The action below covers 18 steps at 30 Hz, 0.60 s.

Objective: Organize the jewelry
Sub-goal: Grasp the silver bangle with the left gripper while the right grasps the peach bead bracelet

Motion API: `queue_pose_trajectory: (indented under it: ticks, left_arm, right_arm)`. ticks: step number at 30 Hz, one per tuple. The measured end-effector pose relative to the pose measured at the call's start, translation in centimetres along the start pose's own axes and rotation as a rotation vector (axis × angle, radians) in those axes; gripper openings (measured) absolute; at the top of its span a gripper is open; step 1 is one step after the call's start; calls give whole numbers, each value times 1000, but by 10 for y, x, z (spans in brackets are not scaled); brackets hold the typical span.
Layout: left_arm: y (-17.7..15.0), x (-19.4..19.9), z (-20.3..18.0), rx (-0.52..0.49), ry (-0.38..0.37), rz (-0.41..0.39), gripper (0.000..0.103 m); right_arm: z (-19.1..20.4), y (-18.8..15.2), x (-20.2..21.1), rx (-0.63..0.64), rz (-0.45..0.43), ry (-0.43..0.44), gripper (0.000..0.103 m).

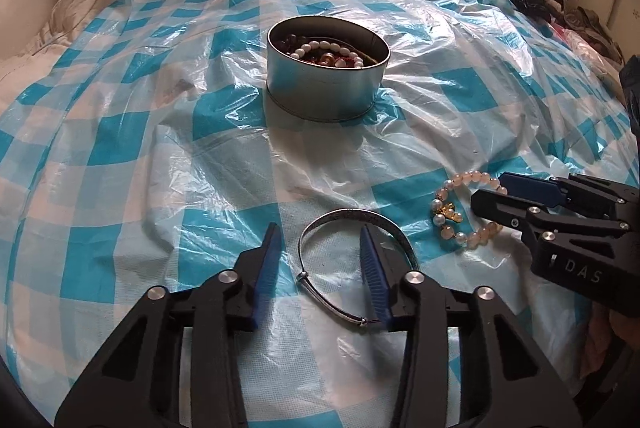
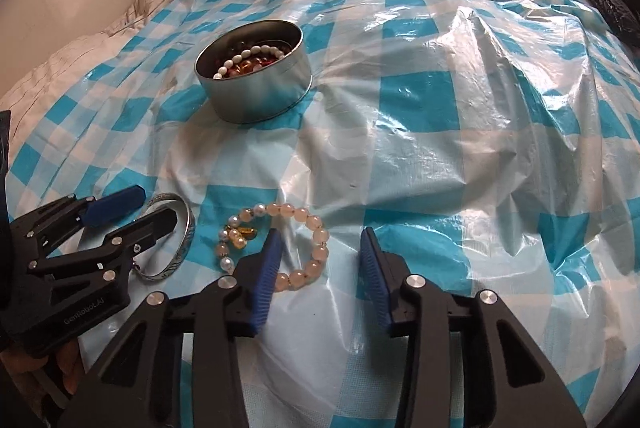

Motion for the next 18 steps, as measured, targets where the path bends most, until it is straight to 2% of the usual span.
queue_pose_trajectory:
  ticks: [1,3,7,9,11,18]
  left_arm:
    - [0,-1,-1,-2,-8,3,25]
    - [-1,0,-1,7,-39,10,5]
    - [-1,3,4,39,-86,8,4]
    - [-2,2,5,49,-81,16,5]
    - [-3,-1,8,59,-82,30,5]
    - [-3,-5,9,65,-64,45,6]
  right_arm:
    - [0,0,0,-2,0,9,29]
    - [4,-1,0,10,0,21,12]
    - [7,0,3,21,-8,31,10]
    - [3,0,4,-3,-14,29,11]
    - [-4,-2,3,-35,-7,29,20]
    - [-5,-3,0,-45,10,33,22]
Point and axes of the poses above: each gripper's, at about its wrist camera, not at the fingertips, and x roughly against the way its jaws point, z to its left, y to its top, the point moved 6 cm from there along -x, roughly the way its jaws point, and after that the axes turned 14 degrees about y, right-handed, at the moved point
